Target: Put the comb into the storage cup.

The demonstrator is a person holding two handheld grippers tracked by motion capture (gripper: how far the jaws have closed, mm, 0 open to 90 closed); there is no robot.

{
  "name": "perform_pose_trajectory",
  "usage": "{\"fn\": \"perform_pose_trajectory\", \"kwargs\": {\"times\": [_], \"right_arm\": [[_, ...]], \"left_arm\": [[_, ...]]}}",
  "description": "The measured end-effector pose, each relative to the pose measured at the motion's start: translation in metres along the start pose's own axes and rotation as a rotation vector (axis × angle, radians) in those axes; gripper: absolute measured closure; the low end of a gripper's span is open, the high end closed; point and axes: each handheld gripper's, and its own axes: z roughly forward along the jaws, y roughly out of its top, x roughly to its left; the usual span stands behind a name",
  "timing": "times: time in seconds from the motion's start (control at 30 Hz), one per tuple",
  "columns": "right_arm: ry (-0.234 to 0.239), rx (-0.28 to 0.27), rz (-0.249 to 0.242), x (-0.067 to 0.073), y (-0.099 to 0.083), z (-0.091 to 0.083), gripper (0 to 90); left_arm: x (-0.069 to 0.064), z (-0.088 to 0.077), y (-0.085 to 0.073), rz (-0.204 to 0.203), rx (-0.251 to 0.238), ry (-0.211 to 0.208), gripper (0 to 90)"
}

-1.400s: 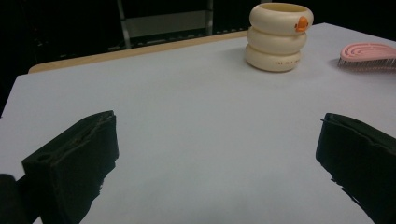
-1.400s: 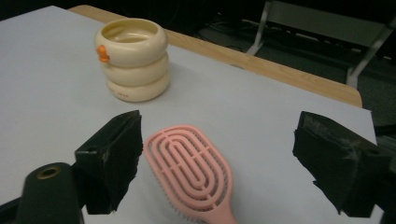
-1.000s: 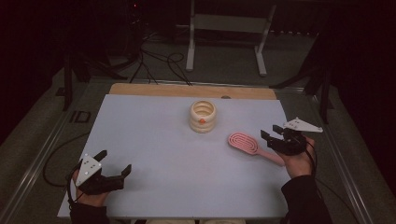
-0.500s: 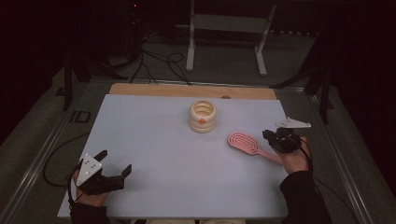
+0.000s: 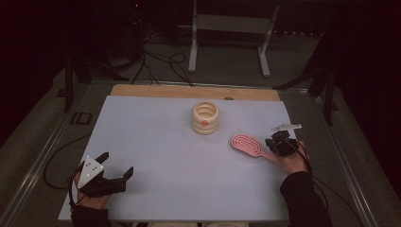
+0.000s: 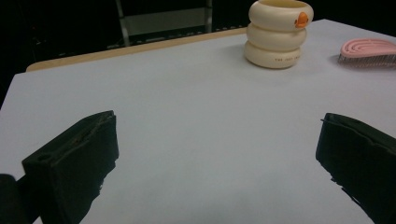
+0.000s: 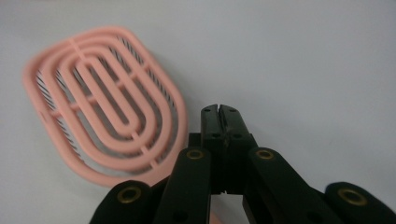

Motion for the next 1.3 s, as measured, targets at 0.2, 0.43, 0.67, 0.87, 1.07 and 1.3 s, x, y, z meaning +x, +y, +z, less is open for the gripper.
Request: {"fn": "perform_pose_trajectory", "kwargs": {"times": [0.2,0.43,0.67,0.87,1.07,1.3], "right_arm": [[0.001,0.059,0.008,0.001,-0.011,0.008,90.0],[-0.003,0.092,-0.025,0.007,-0.013,0.007,90.0],[-0.009,0.113,-0.064,0.017,-0.013,0.005,90.0],[-0.014,0.118,-0.077,0.019,-0.014,0.002,89.9],[-0.003,0.117,-0.076,0.021,-0.015,-0.002,89.9],[0.009,0.123,-0.056,0.019,-0.022,-0.002,89.7]], "left_arm": [[0.000,0.000,0.000,-0.002,0.000,0.000,0.4],[0.000,0.001,0.000,-0.002,0.001,0.000,0.4],[0.000,0.001,0.000,-0.003,0.000,-0.001,0.4],[0.000,0.000,0.000,-0.003,0.001,0.000,0.4],[0.000,0.001,0.000,-0.002,0.002,0.000,0.4],[0.000,0.000,0.000,-0.003,0.001,0.000,0.4]]}}
